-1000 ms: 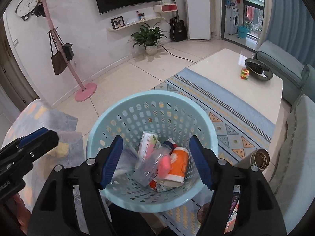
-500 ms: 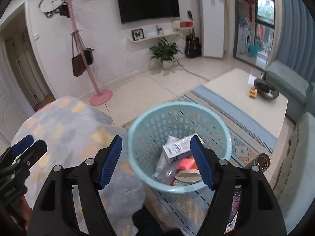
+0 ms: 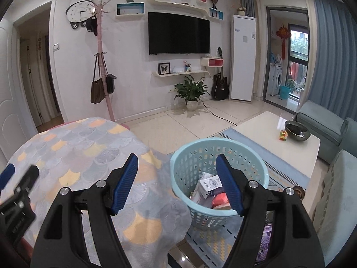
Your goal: Collect trash
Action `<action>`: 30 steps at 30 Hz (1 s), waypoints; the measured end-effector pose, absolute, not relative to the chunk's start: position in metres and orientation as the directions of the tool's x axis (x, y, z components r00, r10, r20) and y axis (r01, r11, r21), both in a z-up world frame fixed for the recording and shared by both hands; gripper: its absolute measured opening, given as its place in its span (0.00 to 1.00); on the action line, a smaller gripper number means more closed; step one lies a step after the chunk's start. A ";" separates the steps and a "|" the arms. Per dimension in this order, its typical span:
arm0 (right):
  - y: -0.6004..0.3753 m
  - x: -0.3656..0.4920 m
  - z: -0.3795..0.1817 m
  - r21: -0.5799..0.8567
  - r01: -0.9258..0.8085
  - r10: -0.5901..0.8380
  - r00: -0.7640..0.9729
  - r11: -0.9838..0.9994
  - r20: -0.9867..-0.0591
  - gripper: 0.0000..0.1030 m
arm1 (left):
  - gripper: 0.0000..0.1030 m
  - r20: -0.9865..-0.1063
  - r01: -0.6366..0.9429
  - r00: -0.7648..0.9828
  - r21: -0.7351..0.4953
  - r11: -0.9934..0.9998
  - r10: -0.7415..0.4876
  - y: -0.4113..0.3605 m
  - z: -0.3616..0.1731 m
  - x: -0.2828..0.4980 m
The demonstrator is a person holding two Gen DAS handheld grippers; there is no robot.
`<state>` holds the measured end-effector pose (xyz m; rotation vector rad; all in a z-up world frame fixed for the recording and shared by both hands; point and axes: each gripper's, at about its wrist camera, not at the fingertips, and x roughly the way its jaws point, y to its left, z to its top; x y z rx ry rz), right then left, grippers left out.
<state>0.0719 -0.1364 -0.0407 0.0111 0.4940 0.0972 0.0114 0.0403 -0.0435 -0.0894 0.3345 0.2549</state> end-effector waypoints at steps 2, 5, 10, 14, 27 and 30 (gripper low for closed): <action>-0.134 0.070 -0.043 0.032 -0.094 0.098 0.876 0.995 -0.472 0.66 | 0.91 -0.344 -0.268 0.909 -0.052 0.962 0.235 0.044 -0.045 0.013; -0.130 0.068 -0.044 0.021 -0.095 0.094 0.879 0.995 -0.467 0.66 | 0.91 -0.347 -0.274 0.907 -0.058 0.960 0.238 0.046 -0.045 0.015; -0.131 0.067 -0.044 0.020 -0.097 0.095 0.882 0.995 -0.462 0.66 | 0.92 -0.346 -0.272 0.907 -0.054 0.961 0.238 0.044 -0.046 0.015; -0.132 0.065 -0.044 0.007 -0.088 0.081 0.890 0.996 -0.449 0.66 | 0.92 -0.345 -0.273 0.908 -0.055 0.960 0.239 0.044 -0.045 0.015; -0.136 0.069 -0.048 0.020 -0.083 0.084 0.890 0.996 -0.448 0.66 | 0.93 -0.351 -0.283 0.902 -0.047 0.958 0.249 0.045 -0.051 0.013; -0.135 0.070 -0.049 0.020 -0.085 0.084 0.892 0.996 -0.443 0.66 | 0.93 -0.350 -0.283 0.903 -0.045 0.958 0.251 0.045 -0.051 0.013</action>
